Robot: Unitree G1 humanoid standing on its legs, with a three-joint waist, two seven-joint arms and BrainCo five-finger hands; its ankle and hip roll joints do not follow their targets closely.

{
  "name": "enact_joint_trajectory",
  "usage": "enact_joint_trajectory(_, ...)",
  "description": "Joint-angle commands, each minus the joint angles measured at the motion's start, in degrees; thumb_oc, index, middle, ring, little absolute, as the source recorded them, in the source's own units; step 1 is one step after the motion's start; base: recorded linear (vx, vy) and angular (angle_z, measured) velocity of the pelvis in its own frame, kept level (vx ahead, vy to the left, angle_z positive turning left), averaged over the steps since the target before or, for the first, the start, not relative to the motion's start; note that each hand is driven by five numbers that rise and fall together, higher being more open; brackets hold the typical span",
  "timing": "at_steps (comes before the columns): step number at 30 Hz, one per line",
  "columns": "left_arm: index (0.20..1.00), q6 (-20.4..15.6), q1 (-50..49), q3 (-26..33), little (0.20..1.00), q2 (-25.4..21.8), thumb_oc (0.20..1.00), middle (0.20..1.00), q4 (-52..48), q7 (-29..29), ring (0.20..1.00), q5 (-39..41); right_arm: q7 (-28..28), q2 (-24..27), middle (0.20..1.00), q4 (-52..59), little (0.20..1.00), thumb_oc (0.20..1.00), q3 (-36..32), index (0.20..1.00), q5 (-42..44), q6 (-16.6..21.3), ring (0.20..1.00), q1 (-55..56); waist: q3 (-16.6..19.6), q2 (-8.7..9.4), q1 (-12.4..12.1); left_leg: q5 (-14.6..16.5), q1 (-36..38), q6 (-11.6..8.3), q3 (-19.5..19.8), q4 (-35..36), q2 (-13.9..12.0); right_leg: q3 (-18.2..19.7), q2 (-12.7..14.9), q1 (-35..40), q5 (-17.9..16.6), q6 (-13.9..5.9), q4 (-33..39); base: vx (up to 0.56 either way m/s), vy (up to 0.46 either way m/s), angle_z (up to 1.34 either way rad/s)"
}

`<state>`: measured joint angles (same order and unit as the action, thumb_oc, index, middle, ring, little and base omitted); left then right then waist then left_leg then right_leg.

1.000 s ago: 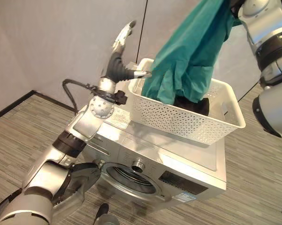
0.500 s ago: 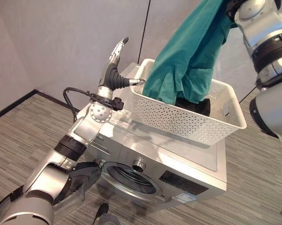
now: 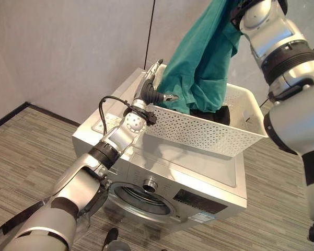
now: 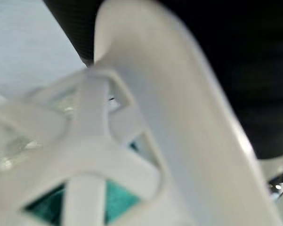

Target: Grab the laundry basket,head to the washer,open it,put in the laundry and shut it.

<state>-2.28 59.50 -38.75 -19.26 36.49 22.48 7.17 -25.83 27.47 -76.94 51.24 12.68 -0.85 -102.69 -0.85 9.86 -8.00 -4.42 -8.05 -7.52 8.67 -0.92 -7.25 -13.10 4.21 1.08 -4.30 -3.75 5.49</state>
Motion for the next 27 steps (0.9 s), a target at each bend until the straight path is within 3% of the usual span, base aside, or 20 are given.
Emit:
enact_joint_trajectory(1,1.0,-1.05,12.68,-4.34,1.0,7.2,1.0,1.0,9.13,0.89,1.0,1.89,-0.8,0.56,0.2,-3.16,0.2,0.2,2.78,0.2,0.79,1.06,0.2,-7.18,0.43,-3.14,1.89,5.15,6.41,1.74,2.98,5.92,-2.31,2.87,4.21,1.18,5.68,-4.18,-0.49,0.0,0.0,0.0)
enact_joint_trajectory(7,1.0,0.04,18.83,-7.7,1.0,10.91,1.0,1.0,16.09,1.09,1.0,0.89,-0.61,-0.81,0.2,-3.46,0.2,0.2,2.19,0.2,2.55,1.24,0.2,-6.65,0.75,-3.71,2.96,5.21,6.53,1.73,2.29,5.92,-2.19,3.55,4.17,0.75,5.44,-4.34,-0.49,0.0,0.004,-0.08)
enact_joint_trajectory(11,1.0,0.13,22.4,-8.74,1.0,11.01,1.0,1.0,18.7,1.62,1.0,1.14,-0.32,-1.25,0.2,-3.68,0.2,0.2,2.61,0.2,2.75,1.07,0.2,-6.75,0.95,-3.89,3.18,5.38,6.78,1.72,1.9,5.92,-2.22,3.99,4.2,0.62,5.29,-4.47,-0.49,0.0,0.0,-0.1)
enact_joint_trajectory(19,1.0,-0.3,30.27,-8.46,1.0,7.42,1.0,1.0,21.68,3.12,1.0,3.82,0.56,-0.04,0.2,-3.47,0.2,0.2,3.47,0.2,3.35,0.51,0.2,-7.35,1.56,-3.72,2.55,5.71,7.76,1.72,1.46,5.92,-2.47,4.16,3.91,1.22,5.55,-4.43,-0.49,0.0,-0.003,-0.06)
enact_joint_trajectory(27,1.0,-0.34,30.94,-8.31,1.0,5.34,1.0,1.0,20.36,2.81,1.0,4.15,0.89,0.47,0.2,-3.47,0.2,0.2,3.61,0.2,3.72,0.7,0.2,-7.47,1.63,-3.46,1.73,5.8,7.76,1.65,1.66,5.92,-2.79,3.93,3.75,1.4,5.81,-4.26,-0.49,0.0,0.0,0.0)
